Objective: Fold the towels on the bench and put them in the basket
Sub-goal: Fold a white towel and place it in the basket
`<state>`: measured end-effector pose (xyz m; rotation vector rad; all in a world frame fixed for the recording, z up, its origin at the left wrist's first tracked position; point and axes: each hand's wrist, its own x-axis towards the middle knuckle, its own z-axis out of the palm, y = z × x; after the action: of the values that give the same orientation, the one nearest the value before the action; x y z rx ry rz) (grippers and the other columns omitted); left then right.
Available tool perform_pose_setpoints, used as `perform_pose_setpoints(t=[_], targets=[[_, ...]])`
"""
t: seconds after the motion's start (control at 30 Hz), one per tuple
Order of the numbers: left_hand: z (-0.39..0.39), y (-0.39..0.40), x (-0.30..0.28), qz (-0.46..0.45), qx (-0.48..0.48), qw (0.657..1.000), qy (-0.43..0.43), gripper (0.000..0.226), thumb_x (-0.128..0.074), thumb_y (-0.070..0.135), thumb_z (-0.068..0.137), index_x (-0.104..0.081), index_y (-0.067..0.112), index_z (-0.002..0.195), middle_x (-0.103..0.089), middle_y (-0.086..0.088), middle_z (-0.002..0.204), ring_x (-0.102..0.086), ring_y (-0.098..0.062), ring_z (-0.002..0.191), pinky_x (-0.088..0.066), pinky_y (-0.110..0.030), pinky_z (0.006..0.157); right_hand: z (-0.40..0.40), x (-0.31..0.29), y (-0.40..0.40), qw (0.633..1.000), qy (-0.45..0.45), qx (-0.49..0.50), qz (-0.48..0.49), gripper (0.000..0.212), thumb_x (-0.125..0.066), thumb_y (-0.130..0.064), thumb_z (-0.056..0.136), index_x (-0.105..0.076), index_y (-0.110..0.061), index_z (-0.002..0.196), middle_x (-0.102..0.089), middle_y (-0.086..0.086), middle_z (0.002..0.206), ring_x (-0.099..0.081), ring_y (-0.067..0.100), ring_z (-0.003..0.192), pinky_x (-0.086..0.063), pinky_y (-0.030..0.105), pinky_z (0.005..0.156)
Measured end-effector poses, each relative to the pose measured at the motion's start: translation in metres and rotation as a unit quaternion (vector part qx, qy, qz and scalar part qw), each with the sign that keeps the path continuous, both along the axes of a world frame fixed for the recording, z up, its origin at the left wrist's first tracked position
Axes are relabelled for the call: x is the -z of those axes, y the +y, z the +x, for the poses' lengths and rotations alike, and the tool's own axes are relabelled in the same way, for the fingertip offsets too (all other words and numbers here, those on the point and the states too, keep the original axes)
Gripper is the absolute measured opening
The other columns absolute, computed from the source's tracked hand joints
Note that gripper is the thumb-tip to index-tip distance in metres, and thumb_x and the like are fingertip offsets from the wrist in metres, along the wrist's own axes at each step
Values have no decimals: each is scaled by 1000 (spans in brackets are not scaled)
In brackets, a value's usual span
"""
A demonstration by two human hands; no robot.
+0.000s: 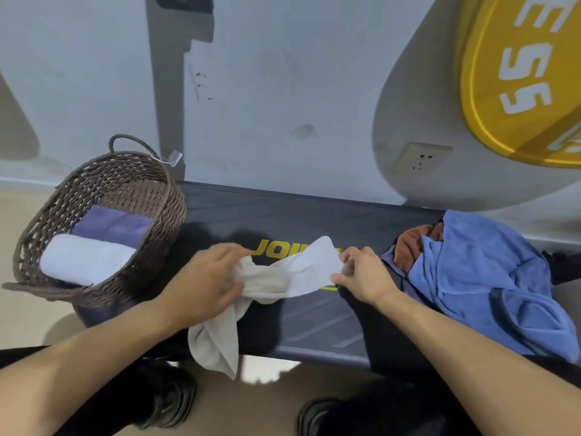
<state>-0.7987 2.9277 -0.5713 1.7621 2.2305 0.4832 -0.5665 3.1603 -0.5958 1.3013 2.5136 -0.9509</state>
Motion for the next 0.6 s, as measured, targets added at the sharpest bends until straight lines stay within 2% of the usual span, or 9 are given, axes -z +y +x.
perform_pose_setpoints(t=[0.1, 0.2, 0.27, 0.33, 0.43, 0.47, 0.53, 0.6], targets=[[13, -3, 14, -75, 45, 996, 9, 54, -57, 48, 87, -47, 32, 138, -56, 14, 128, -50, -11, 122, -37, -33, 106, -3, -8, 5, 1000, -20, -15, 19, 26, -79, -28, 80, -60, -18, 94, -44, 3, 100, -52, 17, 74, -42, 27, 73], [10, -6, 25, -112, 54, 991, 53, 56, -52, 53, 91, -43, 32, 141, -53, 13, 125, -49, -13, 120, -34, -33, 106, -4, -23, 14, 999, -20, -27, 16, 24, -81, -35, 76, -61, -22, 79, -53, -5, 83, -52, 15, 72, -38, 25, 61], [5, -3, 25, -141, 65, 985, 76, 57, -47, 58, 92, -39, 34, 143, -49, 14, 126, -46, -11, 121, -33, -33, 106, -3, -35, 21, 999, 2, -28, -37, 25, -83, -39, 74, -63, -24, 71, -60, -11, 66, -53, 7, 60, -37, 17, 52], [5, 0, 23, -157, 61, 982, 84, 49, -45, 57, 94, -42, 37, 138, -49, 15, 123, -46, -11, 119, -35, -34, 101, -1, -48, 25, 988, 58, 10, -140, 25, -85, -35, 74, -66, -20, 71, -64, -9, 61, -52, 5, 52, -39, 17, 52], [11, 7, 19, -154, 57, 984, 77, 23, -42, 48, 99, -53, 38, 117, -53, 18, 108, -50, -13, 106, -36, -34, 87, -1, -63, 29, 950, 138, 82, -269, 18, -81, -24, 79, -70, -15, 91, -69, 3, 74, -55, 14, 60, -41, 24, 57], [12, 9, 16, -159, 54, 985, 47, 16, -40, 46, 101, -54, 40, 107, -53, 20, 99, -52, -10, 100, -37, -33, 82, -1, -67, 30, 942, 151, 89, -286, 16, -78, -22, 81, -72, -15, 95, -68, 5, 77, -53, 14, 60, -39, 23, 55], [13, 15, 6, -166, 21, 982, -92, 19, -43, 39, 101, -55, 39, 86, -57, 23, 85, -56, -2, 85, -41, -30, 74, 0, -73, 32, 930, 173, 90, -311, 7, -74, -19, 84, -77, -15, 89, -65, 4, 76, -46, 11, 56, -36, 20, 50], [14, 21, -5, -142, -26, 959, -243, 27, -46, 32, 101, -59, 34, 78, -65, 19, 84, -63, 0, 82, -50, -29, 77, 0, -76, 33, 921, 188, 107, -324, 8, -73, -19, 85, -79, -16, 83, -67, 4, 76, -48, 11, 57, -39, 20, 51]])
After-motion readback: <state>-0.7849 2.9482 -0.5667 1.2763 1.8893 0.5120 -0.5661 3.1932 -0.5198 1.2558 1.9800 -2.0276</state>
